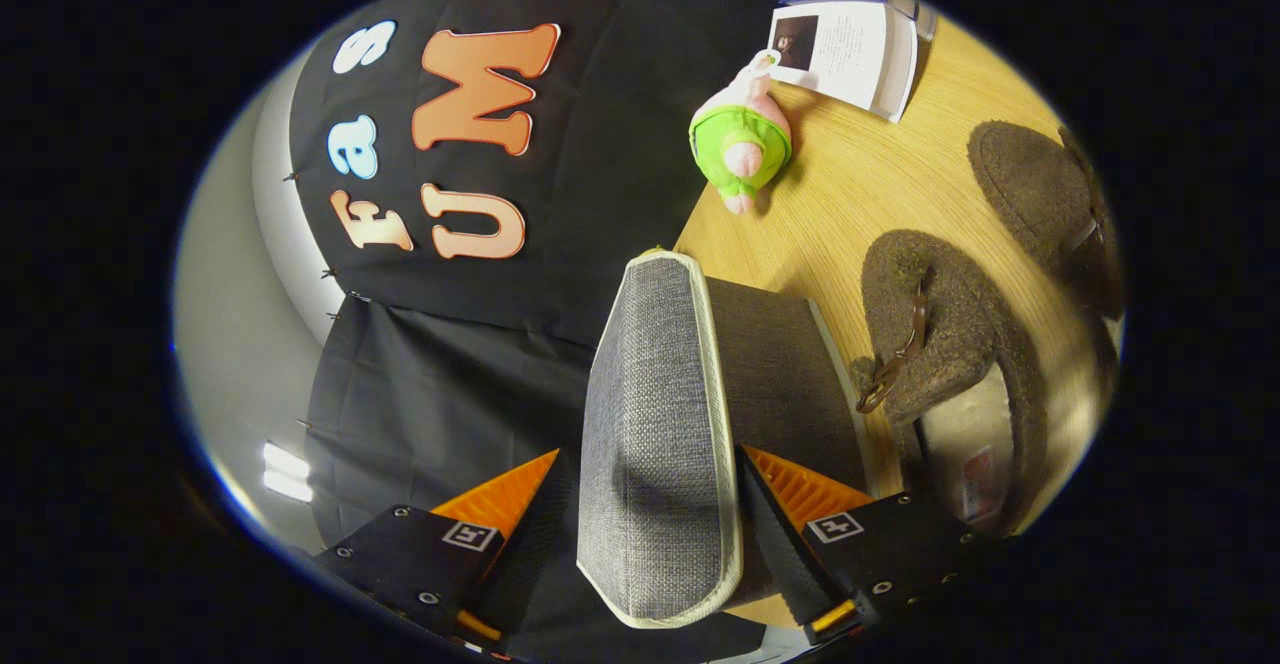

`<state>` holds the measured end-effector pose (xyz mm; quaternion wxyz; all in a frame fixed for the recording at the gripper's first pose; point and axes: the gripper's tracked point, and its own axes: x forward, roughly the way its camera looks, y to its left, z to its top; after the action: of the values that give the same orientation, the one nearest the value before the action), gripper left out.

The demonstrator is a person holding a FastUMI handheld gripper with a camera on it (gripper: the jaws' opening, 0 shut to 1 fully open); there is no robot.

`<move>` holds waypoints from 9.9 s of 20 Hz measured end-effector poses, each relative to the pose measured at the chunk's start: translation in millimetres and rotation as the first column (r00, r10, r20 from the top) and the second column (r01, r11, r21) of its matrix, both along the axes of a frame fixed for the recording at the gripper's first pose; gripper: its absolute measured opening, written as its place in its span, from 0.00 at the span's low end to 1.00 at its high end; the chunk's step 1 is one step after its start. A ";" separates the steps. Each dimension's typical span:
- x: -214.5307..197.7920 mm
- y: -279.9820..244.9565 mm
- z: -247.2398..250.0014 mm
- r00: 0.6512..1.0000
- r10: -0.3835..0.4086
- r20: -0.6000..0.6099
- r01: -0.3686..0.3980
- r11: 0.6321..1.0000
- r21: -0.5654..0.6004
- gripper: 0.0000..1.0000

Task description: Open the storage box then place both shoes into the box .Put the left shoe in first, then the right shoe, with the right side of both shoes facing outward in a uniform manner.

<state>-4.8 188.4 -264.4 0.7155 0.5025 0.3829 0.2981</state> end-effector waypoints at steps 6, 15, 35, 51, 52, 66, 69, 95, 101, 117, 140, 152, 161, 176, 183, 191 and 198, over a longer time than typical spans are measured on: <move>6.6 -11.9 19.2 0.999 -0.046 0.004 0.046 0.995 0.084 0.69; 9.1 -11.1 60.8 0.994 -0.071 0.086 0.070 0.997 0.016 0.01; -27.1 163.3 179.1 0.937 0.166 0.307 -0.147 0.986 -0.082 0.01; -57.7 279.3 142.3 0.903 0.328 0.278 -0.256 0.929 -0.266 0.26; -56.2 277.9 142.0 0.901 0.322 0.292 -0.243 0.930 -0.276 0.42; 2.2 141.9 124.3 0.894 0.156 0.421 0.078 0.870 -0.487 0.98; 14.4 90.5 113.2 0.888 0.121 0.444 0.160 0.824 -0.544 0.98; -8.9 -133.3 -68.0 0.948 0.012 0.317 0.281 0.432 -0.857 0.60; -3.7 -142.1 -100.4 0.968 -0.039 0.249 0.240 0.436 -0.867 0.51; 6.7 -130.3 -121.3 0.985 -0.089 0.150 0.174 0.533 -0.828 0.11; 40.2 -104.9 76.3 0.893 -0.198 0.404 0.439 0.573 -0.692 0.00; 30.9 34.3 73.9 0.932 -0.072 0.356 0.305 0.685 -0.662 0.00; 24.5 80.7 14.4 0.965 -0.038 0.258 0.221 0.641 -0.735 0.00; 1.4 77.5 9.0 0.984 0.020 0.174 0.122 0.635 -0.762 0.99; 12.3 16.6 61.7 0.944 0.021 0.330 0.239 0.648 -0.723 0.98; 30.4 -118.4 64.5 0.908 -0.031 0.418 0.371 0.522 -0.768 0.98; 32.6 -213.6 28.4 0.910 -0.063 0.409 0.398 0.407 -0.822 0.98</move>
<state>27.8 -25.2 -236.0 0.9563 0.0434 0.2880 0.0241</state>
